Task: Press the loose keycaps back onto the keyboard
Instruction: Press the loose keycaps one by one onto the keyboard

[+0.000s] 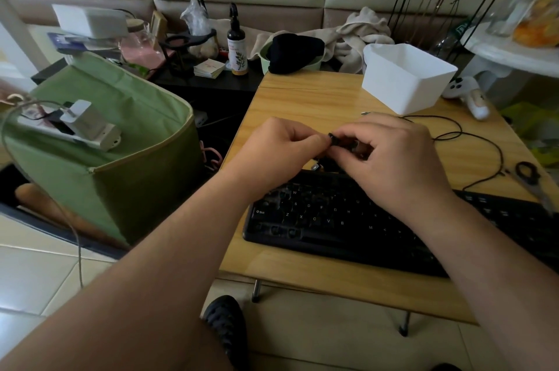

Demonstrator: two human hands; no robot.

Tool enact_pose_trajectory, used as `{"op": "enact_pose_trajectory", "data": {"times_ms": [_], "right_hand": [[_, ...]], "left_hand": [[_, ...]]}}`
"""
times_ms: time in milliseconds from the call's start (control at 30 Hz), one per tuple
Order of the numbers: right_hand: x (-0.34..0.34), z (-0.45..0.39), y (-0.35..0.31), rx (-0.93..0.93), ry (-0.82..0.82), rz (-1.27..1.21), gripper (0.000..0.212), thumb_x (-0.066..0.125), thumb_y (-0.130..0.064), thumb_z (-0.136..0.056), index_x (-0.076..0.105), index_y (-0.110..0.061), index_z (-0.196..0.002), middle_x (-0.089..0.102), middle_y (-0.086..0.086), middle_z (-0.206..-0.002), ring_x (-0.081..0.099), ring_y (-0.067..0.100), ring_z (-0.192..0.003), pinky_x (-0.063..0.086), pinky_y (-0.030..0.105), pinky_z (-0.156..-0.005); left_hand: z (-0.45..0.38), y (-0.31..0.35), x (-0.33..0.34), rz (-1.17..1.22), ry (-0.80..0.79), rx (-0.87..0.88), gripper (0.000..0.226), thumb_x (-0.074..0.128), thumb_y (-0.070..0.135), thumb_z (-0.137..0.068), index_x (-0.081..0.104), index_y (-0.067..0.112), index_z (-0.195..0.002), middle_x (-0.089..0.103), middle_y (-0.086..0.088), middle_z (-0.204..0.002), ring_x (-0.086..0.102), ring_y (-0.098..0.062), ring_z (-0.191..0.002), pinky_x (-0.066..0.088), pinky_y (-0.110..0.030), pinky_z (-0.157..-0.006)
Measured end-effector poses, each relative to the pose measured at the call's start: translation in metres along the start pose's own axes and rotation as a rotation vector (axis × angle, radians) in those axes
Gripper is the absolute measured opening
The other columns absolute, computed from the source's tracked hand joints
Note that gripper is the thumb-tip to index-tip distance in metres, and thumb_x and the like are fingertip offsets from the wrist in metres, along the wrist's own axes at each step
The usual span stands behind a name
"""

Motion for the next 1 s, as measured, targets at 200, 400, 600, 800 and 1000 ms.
{"op": "enact_pose_trajectory", "data": {"times_ms": [200,400,600,800,1000], "right_hand": [[0.019,-0.017,-0.019,0.056,-0.124,0.1,0.016,0.082,-0.035,-0.082,0.08,-0.026,-0.095,0.069,-0.005,-0.084,0.063,0.018,-0.075,0.056,0.039,-0.067],[0.051,-0.026,-0.004,0.309,-0.345,-0.062,0.011,0.08,-0.036,-0.085,0.079,-0.032,-0.095,0.069,-0.019,-0.08,0.065,0.002,-0.074,0.056,0.026,-0.069],[0.096,-0.008,0.005,0.42,-0.641,-0.103,0.008,0.083,-0.036,-0.085,0.079,-0.033,-0.092,0.072,-0.015,-0.086,0.065,0.002,-0.08,0.046,0.02,-0.066],[0.114,-0.003,-0.004,0.391,-0.728,-0.037,0.01,0.082,-0.036,-0.086,0.08,-0.033,-0.095,0.068,-0.017,-0.09,0.062,0.001,-0.083,0.045,0.02,-0.066],[0.117,-0.008,-0.013,0.357,-0.733,0.034,0.004,0.081,-0.032,-0.086,0.08,-0.031,-0.09,0.067,-0.016,-0.086,0.06,-0.001,-0.078,0.043,0.017,-0.06]], "left_hand": [[0.006,-0.009,-0.018,-0.034,0.03,-0.016,0.028,0.066,0.044,-0.098,0.079,0.03,-0.077,0.044,0.006,-0.046,0.039,-0.009,-0.043,0.032,-0.022,-0.047],[0.001,-0.047,-0.059,-0.162,0.104,-0.069,0.022,0.063,0.048,-0.097,0.081,0.036,-0.093,0.078,0.009,-0.094,0.071,-0.011,-0.084,0.06,-0.037,-0.08],[0.0,-0.083,-0.07,-0.318,0.012,-0.12,0.018,0.074,0.043,-0.091,0.078,0.039,-0.109,0.072,0.015,-0.108,0.064,-0.002,-0.103,0.053,-0.028,-0.091],[0.0,-0.082,-0.056,-0.418,-0.115,-0.09,0.026,0.074,0.045,-0.092,0.076,0.038,-0.117,0.073,0.014,-0.106,0.064,-0.002,-0.103,0.052,-0.03,-0.094],[-0.004,-0.084,-0.051,-0.435,-0.131,-0.109,0.028,0.073,0.048,-0.092,0.076,0.038,-0.117,0.073,0.015,-0.101,0.065,-0.004,-0.098,0.054,-0.032,-0.092]]}}
Point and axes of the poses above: each hand's wrist, its own z-axis away from the middle knuckle, its own x-axis out of the palm, y = z × x, the point moved 9 cm from there along -z, towards the middle knuckle
